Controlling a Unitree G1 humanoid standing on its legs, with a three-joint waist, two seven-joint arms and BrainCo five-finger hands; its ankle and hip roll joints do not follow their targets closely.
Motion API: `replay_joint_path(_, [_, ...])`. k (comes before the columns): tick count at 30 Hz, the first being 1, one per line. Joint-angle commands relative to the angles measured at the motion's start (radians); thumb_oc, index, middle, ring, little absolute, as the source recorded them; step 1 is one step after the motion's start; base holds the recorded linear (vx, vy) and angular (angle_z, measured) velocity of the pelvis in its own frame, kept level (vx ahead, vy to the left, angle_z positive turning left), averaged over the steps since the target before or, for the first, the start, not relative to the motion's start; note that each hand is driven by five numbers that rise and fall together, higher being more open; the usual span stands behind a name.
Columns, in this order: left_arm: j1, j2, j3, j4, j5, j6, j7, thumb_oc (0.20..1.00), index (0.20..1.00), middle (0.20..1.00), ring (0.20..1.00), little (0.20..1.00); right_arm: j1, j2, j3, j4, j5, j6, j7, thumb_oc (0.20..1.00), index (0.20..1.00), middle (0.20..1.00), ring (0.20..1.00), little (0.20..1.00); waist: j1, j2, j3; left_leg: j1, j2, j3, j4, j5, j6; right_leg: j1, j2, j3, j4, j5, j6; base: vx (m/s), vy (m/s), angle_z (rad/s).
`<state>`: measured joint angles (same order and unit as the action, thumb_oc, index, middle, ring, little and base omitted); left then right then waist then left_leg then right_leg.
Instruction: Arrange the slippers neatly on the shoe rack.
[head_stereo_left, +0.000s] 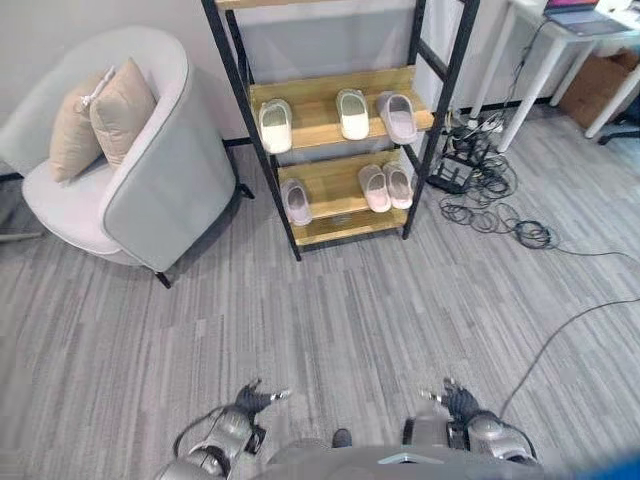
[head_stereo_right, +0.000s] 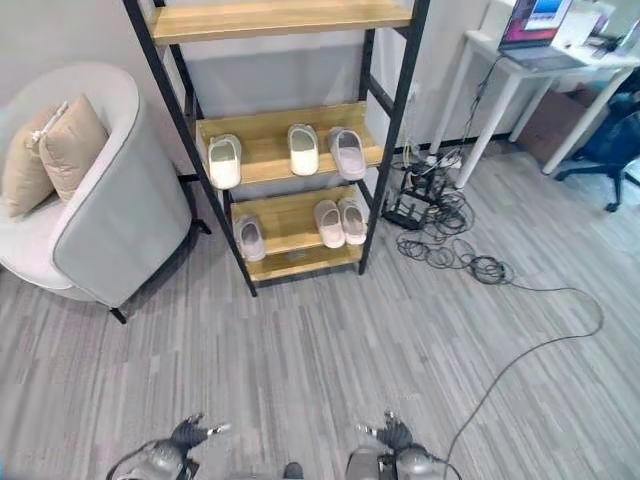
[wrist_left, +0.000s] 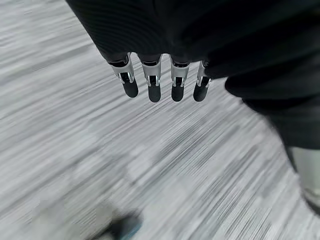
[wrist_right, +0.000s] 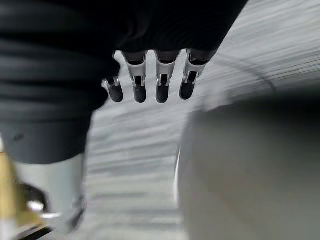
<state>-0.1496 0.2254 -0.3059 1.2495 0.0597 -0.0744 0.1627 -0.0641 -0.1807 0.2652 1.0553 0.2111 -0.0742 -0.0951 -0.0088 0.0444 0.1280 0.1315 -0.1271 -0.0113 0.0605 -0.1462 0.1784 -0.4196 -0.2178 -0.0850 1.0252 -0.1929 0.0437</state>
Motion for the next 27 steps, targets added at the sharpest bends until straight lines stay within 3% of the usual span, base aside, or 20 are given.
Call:
replay_joint_path(1, [0.068, 0.027, 0.093, -0.041, -0.079, -0.037, 0.039, 1.000, 1.000, 1.000, 1.000, 1.000, 0.100, -0.013, -0.024, -0.020, -0.017, -0.009, 0.021, 1.000, 1.000, 1.000, 1.000, 1.000, -0.024, -0.031, 0.042, -0.132, 0.073, 0.023, 0.080, 0.022, -0.110, 0.293, 0.020, 0.070, -0.621, 0.186, 0.066, 0.29, -0.141, 0.78])
replay_joint_path(2, [0.070, 0.026, 0.099, -0.033, -0.081, -0.040, 0.034, 1.000, 1.000, 1.000, 1.000, 1.000, 0.117, -0.025, -0.035, -0.017, -0.026, -0.008, 0.024, 1.000, 1.000, 1.000, 1.000, 1.000, -0.036, -0.042, 0.045, -0.119, 0.074, 0.018, 0.069, 0.016, -0.122, 0.293, 0.024, 0.097, -0.776, 0.196, 0.081, 0.19, -0.195, 0.79])
replay_joint_path(3, [0.073, 0.023, 0.101, -0.022, -0.078, -0.040, 0.031, 1.000, 1.000, 1.000, 1.000, 1.000, 0.123, -0.028, -0.036, -0.014, -0.032, -0.008, 0.022, 1.000, 1.000, 1.000, 1.000, 1.000, -0.040, -0.047, 0.045, -0.107, 0.075, 0.016, 0.060, 0.014, -0.128, 0.290, 0.034, 0.112, -0.838, 0.211, 0.091, 0.25, -0.275, 0.45])
replay_joint_path(5, [0.085, 0.005, 0.097, 0.040, -0.056, -0.032, 0.012, 1.000, 1.000, 1.000, 1.000, 1.000, 0.147, -0.022, -0.033, -0.006, -0.044, -0.010, 0.026, 1.000, 1.000, 1.000, 1.000, 1.000, -0.063, -0.058, 0.037, -0.071, 0.088, -0.015, 0.038, 0.009, -0.149, 0.280, 0.085, 0.184, -0.904, 0.228, 0.109, 0.27, -0.372, 0.33])
replay_joint_path(6, [0.108, -0.004, 0.104, 0.064, -0.043, -0.027, 0.009, 1.000, 1.000, 1.000, 1.000, 1.000, 0.166, -0.022, -0.035, -0.011, -0.048, -0.017, 0.028, 1.000, 1.000, 1.000, 1.000, 1.000, -0.067, -0.063, 0.019, -0.052, 0.106, -0.036, 0.013, 0.014, -0.164, 0.302, 0.110, 0.216, -0.902, 0.210, 0.093, 0.24, -0.398, 0.10])
replay_joint_path(10, [0.108, -0.024, 0.098, 0.067, -0.062, -0.027, 0.013, 1.000, 1.000, 1.000, 1.000, 1.000, 0.176, -0.033, -0.047, -0.024, -0.025, -0.034, 0.014, 1.000, 1.000, 1.000, 1.000, 1.000, -0.080, -0.066, 0.005, -0.077, 0.170, -0.043, 0.031, 0.049, -0.215, 0.329, 0.133, 0.138, -0.889, 0.155, 0.058, 0.10, -0.338, 0.48])
replay_joint_path(12, [0.093, -0.034, 0.085, 0.043, -0.086, -0.033, 0.033, 1.000, 1.000, 1.000, 1.000, 1.000, 0.174, -0.041, -0.028, -0.048, -0.041, -0.041, 0.002, 1.000, 1.000, 1.000, 1.000, 1.000, -0.082, -0.075, 0.005, -0.113, 0.202, 0.024, 0.092, 0.079, -0.230, 0.363, 0.130, 0.080, -0.892, 0.132, 0.037, 0.05, -0.193, 0.87])
replay_joint_path(15, [0.075, -0.045, 0.075, 0.018, -0.107, -0.038, 0.044, 1.000, 1.000, 1.000, 1.000, 1.000, 0.164, -0.046, -0.010, -0.067, -0.059, -0.042, -0.012, 1.000, 1.000, 1.000, 1.000, 1.000, -0.077, -0.074, 0.003, -0.136, 0.241, 0.101, 0.041, 0.111, -0.231, 0.386, 0.123, 0.035, -0.896, 0.109, 0.031, 0.03, -0.025, 0.89])
replay_joint_path(16, [0.057, -0.051, 0.069, 0.021, -0.123, -0.041, 0.062, 1.000, 1.000, 1.000, 1.000, 1.000, 0.139, -0.045, 0.017, -0.106, -0.075, -0.047, -0.029, 1.000, 1.000, 1.000, 1.000, 1.000, -0.059, -0.076, 0.009, -0.174, 0.243, 0.072, 0.018, 0.140, -0.237, 0.390, 0.124, 0.033, -0.891, 0.109, 0.036, 0.05, 0.043, 0.24])
replay_joint_path(19, [0.087, -0.057, 0.080, 0.065, -0.092, -0.028, 0.068, 1.000, 1.000, 1.000, 1.000, 1.000, 0.110, -0.051, 0.027, -0.068, -0.108, -0.065, -0.042, 1.000, 1.000, 1.000, 1.000, 1.000, -0.041, -0.065, -0.019, -0.127, 0.228, 0.038, -0.054, 0.141, -0.234, 0.415, 0.125, 0.041, -0.901, 0.111, 0.044, 0.13, 0.104, -0.21])
replay_joint_path(24, [0.103, -0.051, 0.078, 0.092, -0.058, -0.012, 0.060, 1.000, 1.000, 1.000, 1.000, 1.000, 0.091, -0.035, 0.034, -0.087, -0.101, -0.064, -0.039, 1.000, 1.000, 1.000, 1.000, 1.000, -0.042, -0.056, -0.043, -0.067, 0.202, 0.058, -0.093, 0.126, -0.216, 0.442, 0.100, 0.061, -0.928, 0.131, 0.064, 0.11, 0.172, -0.24])
replay_joint_path(25, [0.114, -0.013, 0.092, 0.073, -0.032, -0.019, 0.029, 1.000, 1.000, 1.000, 1.000, 1.000, 0.114, -0.112, -0.024, -0.122, -0.077, -0.075, 0.002, 1.000, 1.000, 1.000, 1.000, 1.000, -0.039, -0.063, -0.050, -0.055, 0.193, 0.064, -0.100, 0.118, -0.211, 0.455, 0.088, 0.054, -0.943, 0.136, 0.073, 0.10, 0.125, -0.04])
replay_joint_path(27, [0.099, 0.013, 0.076, 0.066, -0.006, -0.024, 0.008, 1.000, 1.000, 1.000, 1.000, 1.000, 0.076, -0.134, -0.047, -0.093, -0.017, -0.073, 0.007, 1.000, 1.000, 1.000, 1.000, 1.000, -0.028, -0.069, -0.056, -0.050, 0.184, 0.057, -0.112, 0.116, -0.207, 0.468, 0.080, 0.043, -0.962, 0.144, 0.079, 0.07, 0.076, 0.25])
